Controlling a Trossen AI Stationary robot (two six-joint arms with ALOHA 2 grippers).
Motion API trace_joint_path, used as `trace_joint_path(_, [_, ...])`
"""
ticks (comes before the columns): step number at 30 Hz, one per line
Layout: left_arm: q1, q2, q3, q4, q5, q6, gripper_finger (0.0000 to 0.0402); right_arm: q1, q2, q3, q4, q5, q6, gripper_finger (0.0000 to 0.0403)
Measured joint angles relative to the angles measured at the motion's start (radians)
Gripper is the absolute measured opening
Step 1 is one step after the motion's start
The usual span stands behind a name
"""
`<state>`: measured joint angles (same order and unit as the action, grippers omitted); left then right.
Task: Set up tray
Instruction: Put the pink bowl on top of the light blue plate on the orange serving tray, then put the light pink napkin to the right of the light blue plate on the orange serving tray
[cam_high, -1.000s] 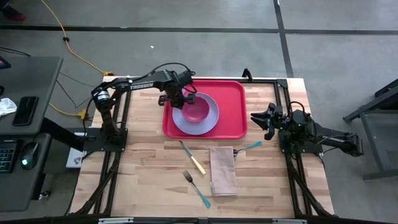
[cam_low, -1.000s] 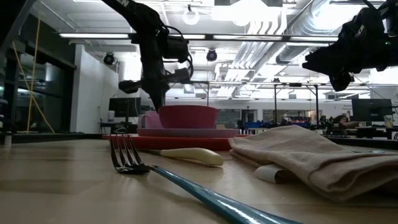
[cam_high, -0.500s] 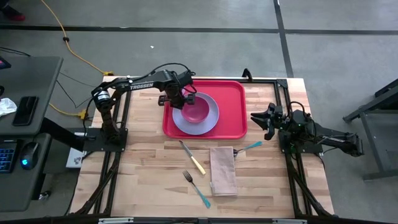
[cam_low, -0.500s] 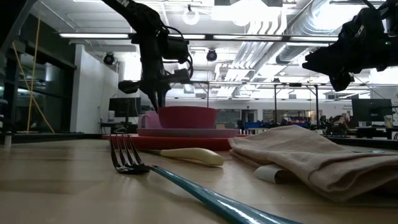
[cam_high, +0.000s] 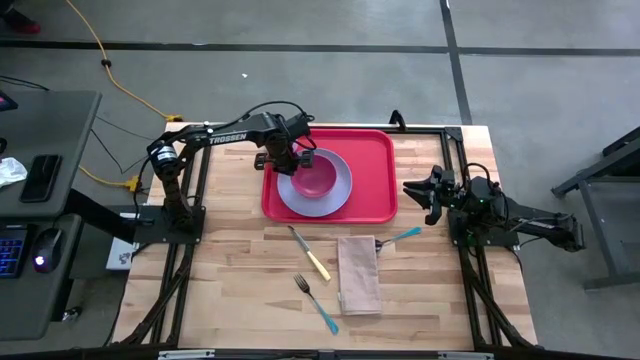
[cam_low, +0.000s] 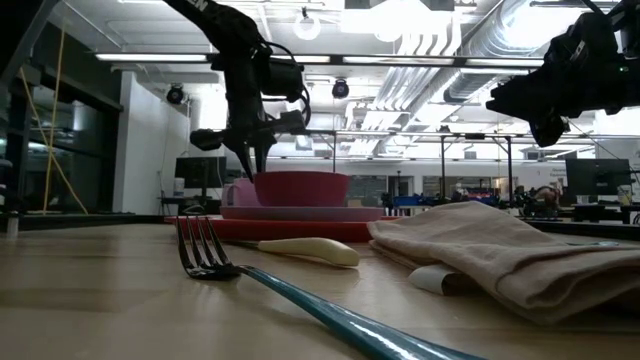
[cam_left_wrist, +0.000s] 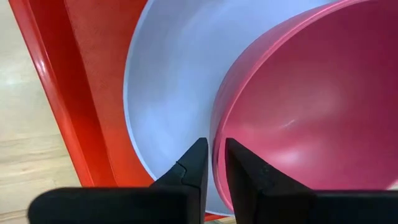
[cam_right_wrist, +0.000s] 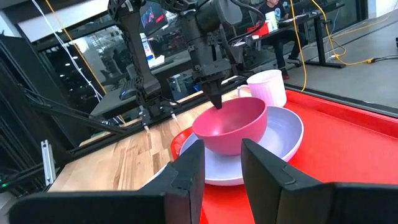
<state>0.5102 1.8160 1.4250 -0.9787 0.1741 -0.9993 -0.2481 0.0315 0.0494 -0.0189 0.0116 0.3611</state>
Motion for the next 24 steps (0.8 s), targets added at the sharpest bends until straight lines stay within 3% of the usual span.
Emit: trace_joint_path(24, [0.000,-0.005,0.032,-0.028,-0.010,0.011,0.0086,0.000,0.000,0.000,0.000,-0.010,0.024,0.0083])
